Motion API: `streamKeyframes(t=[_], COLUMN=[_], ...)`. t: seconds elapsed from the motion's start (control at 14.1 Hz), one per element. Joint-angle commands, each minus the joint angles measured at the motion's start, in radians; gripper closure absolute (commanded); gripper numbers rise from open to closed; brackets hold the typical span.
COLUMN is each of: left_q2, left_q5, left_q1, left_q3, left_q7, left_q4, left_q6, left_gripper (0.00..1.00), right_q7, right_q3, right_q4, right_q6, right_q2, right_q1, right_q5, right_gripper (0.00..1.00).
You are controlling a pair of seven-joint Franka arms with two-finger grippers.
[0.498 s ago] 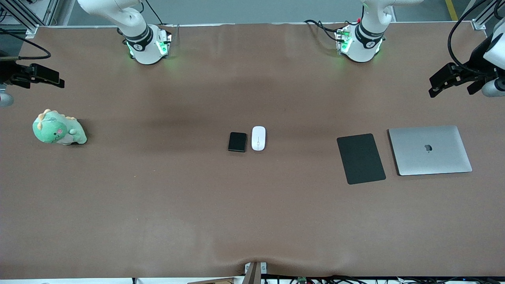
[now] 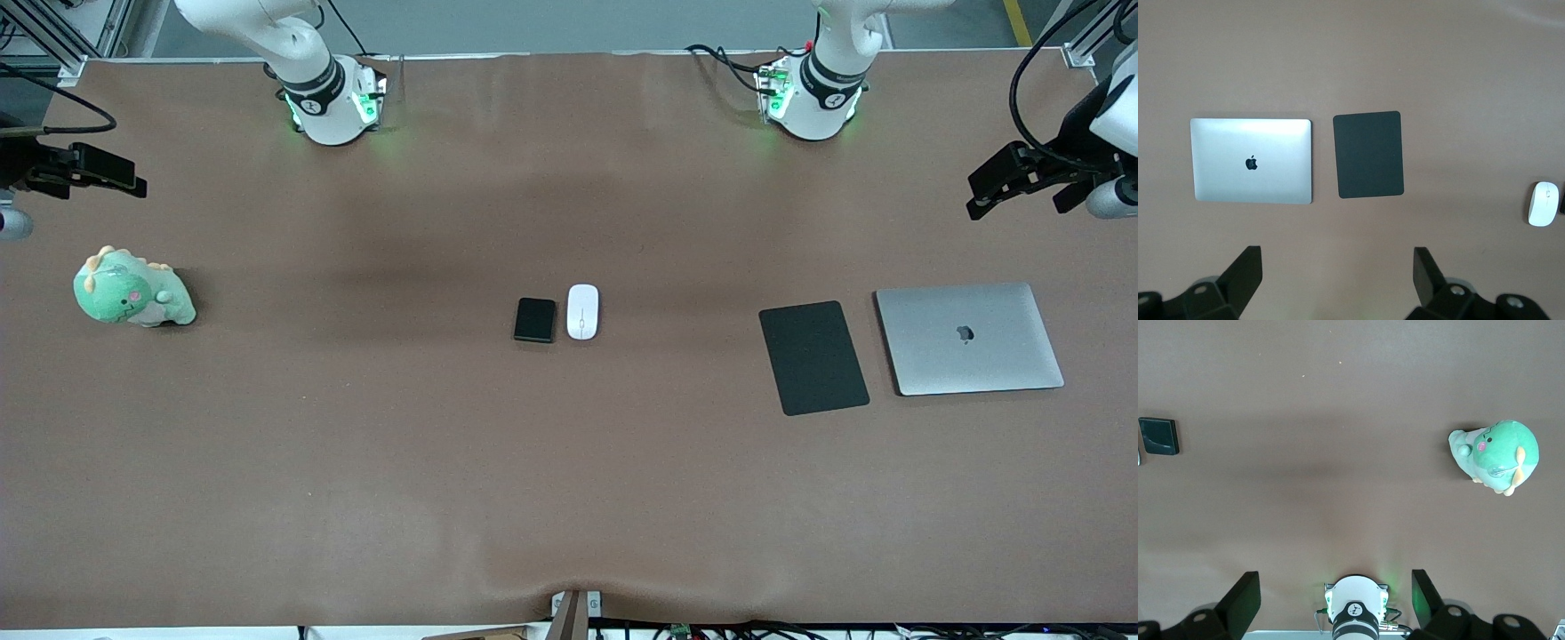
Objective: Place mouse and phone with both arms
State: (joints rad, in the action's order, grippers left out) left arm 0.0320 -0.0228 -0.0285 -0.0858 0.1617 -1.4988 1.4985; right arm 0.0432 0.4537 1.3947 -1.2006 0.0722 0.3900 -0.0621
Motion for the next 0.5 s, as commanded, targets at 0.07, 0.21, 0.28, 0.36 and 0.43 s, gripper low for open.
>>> streamKeyframes(t=[0.07,0.21,0.28,0.36,0.43], left_q2=[-0.032,-0.061,-0.084,-0.107,-0.118], left_q5=[0.018,0.044,0.061,0.061,0.061], left_q1=[-0.005,-0.016,-0.019,-0.021,-0.021], left_q3=[-0.002,-0.014,-0.025,-0.047,-0.074], left_q7=[0.013,0.018,0.018,0.018,0.018], left_q4=[0.022,0.020,0.020,0.020,0.017], left_q6=[-0.003,0.000,0.002,0.012,0.046], left_gripper=[0.00,0.00,0.00,0.00,0.00], right_q7=[-0.005,-0.005,-0.005,-0.005,-0.006], right_q3=[-0.003,-0.003,-0.003,-0.003,-0.003], right_q4=[0.000,0.001,0.003,0.003,0.003], right_q6=[0.006,0.007,0.009,0.010,0.012], right_q2=[-0.003,-0.003,-0.003,-0.003,-0.002], right_q1=[-0.003,-0.006,-0.006,-0.006,-0.006], right_q5=[0.008,0.008,0.008,0.007,0.007], right_gripper=[0.00,0.00,0.00,0.00,0.00])
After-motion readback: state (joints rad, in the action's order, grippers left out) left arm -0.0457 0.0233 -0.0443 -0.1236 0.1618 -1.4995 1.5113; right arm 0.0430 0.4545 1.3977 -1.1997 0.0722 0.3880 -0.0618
